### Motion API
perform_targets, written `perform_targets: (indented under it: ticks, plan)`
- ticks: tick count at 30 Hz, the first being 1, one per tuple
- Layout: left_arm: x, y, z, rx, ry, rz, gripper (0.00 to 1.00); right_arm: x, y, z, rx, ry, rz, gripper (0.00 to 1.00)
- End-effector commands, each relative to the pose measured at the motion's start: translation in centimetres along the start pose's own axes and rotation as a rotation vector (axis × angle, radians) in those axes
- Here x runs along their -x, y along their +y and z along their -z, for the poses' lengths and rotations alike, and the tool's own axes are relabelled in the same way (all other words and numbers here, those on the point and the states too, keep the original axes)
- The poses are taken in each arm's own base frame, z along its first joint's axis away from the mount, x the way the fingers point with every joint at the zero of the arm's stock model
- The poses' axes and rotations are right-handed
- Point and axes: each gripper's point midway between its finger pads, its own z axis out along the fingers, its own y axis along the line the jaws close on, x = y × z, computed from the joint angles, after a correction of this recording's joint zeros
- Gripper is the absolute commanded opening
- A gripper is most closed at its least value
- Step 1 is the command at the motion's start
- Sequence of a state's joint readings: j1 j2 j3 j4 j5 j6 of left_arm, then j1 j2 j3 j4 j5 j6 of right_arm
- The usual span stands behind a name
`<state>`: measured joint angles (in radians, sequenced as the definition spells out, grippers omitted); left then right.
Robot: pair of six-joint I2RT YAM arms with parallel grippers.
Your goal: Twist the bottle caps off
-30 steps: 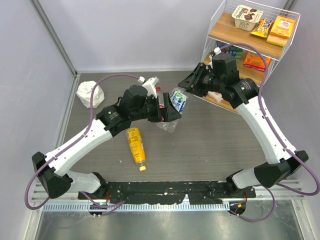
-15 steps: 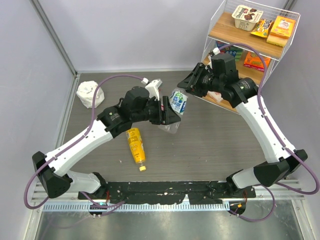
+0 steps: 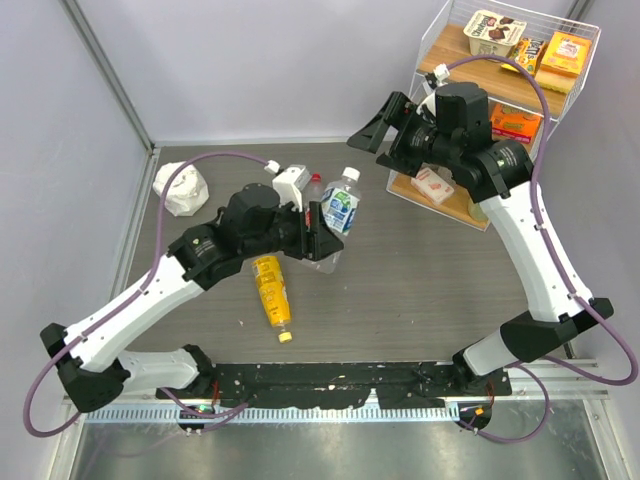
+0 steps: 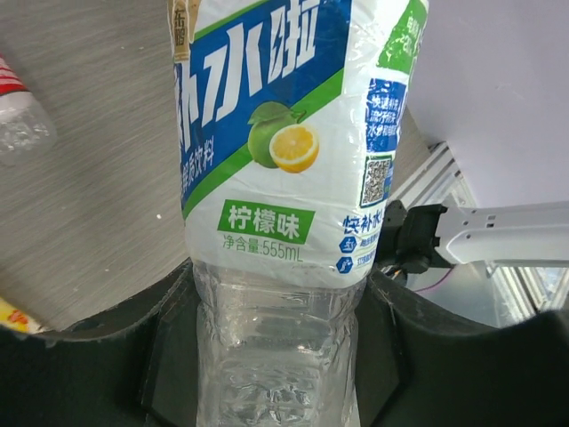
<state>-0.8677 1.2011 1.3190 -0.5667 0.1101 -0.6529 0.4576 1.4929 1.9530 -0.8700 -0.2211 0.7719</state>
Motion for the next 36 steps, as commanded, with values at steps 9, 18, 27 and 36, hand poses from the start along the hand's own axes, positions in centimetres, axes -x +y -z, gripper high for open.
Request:
perform_targets:
  ticks: [9, 18, 27, 36]
  plan:
    - [1.7, 1.7, 3.0, 0.169, -0.096, -0.163, 0.34, -2.8, 4.7, 0.8, 0.084, 0.051, 0.026, 0.88]
    - [2.4, 0.9, 3.1, 0.164, -0.128, -0.163, 0.33, -3.5, 2.8, -0.1, -0.025, 0.039, -0.002, 0.72]
    - [1.8, 0.2, 3.1, 0.153, -0.114, -0.189, 0.32, -3.7, 3.2, -1.2, -0.006, 0.048, -0.034, 0.62]
    - [1.6, -0.1, 3.0, 0.153, -0.113, -0.198, 0.32, -4.5, 2.8, -1.5, -0.007, 0.080, -0.042, 0.54]
